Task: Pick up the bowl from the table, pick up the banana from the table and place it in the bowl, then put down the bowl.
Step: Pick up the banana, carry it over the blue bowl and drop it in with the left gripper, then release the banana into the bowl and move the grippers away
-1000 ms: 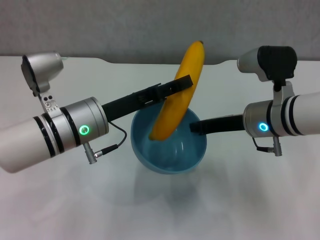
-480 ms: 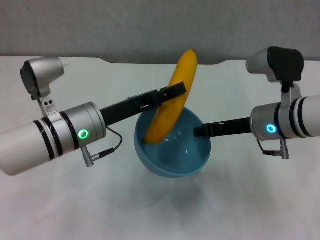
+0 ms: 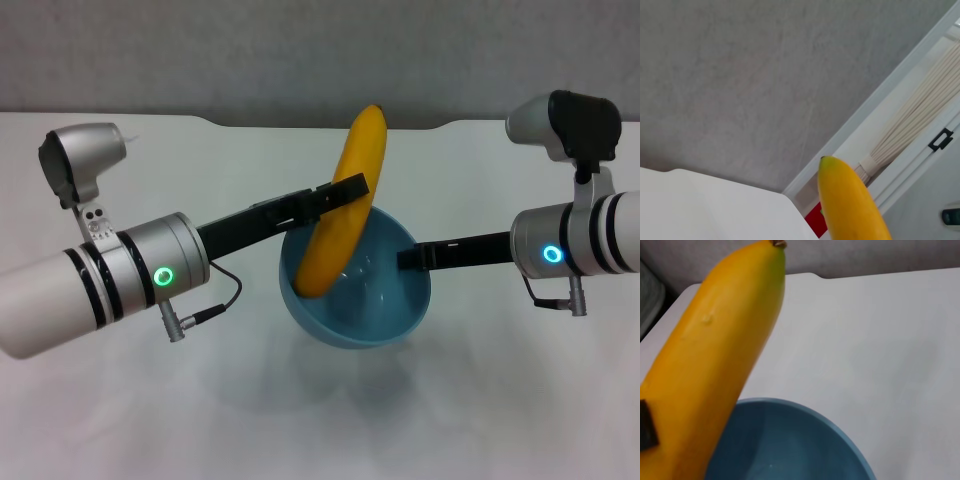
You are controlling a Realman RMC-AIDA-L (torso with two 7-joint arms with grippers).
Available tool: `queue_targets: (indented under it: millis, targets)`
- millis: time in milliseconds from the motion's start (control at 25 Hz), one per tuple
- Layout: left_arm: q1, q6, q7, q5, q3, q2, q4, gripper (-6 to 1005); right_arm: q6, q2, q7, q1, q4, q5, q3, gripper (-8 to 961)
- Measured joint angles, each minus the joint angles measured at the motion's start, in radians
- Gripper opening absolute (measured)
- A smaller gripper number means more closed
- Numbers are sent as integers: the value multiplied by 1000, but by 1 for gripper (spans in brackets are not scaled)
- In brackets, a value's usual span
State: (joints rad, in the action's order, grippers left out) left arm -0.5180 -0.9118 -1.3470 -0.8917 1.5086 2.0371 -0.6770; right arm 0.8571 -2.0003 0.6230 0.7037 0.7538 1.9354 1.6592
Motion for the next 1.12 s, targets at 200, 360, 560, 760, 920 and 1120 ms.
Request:
queue_targets:
  millis: [200,360,560,760,920,1120]
  targets:
    - [2,-2,-8,0,0,2,0,543,-3,0,1,6,-3,8,1,39]
    - [3,4,-13,-1,0,3,2,549,-6,0,1,6,-4,8,1,40]
    - [9,-1,-26,17,9,2,2,800,-6,-1,1,7,-16,8,-1,41]
    - [32,-17,-35,51,29,-4,-10,834,-2,0,4,9,-41,17,0,42]
    - [52,-60,-67,58,102,-5,-11,833,20,0,-3,12,-45,44,1,43]
    - [72,-50,-151,58,180,-5,-9,832,60,1,-56,53,-71,163,17,44]
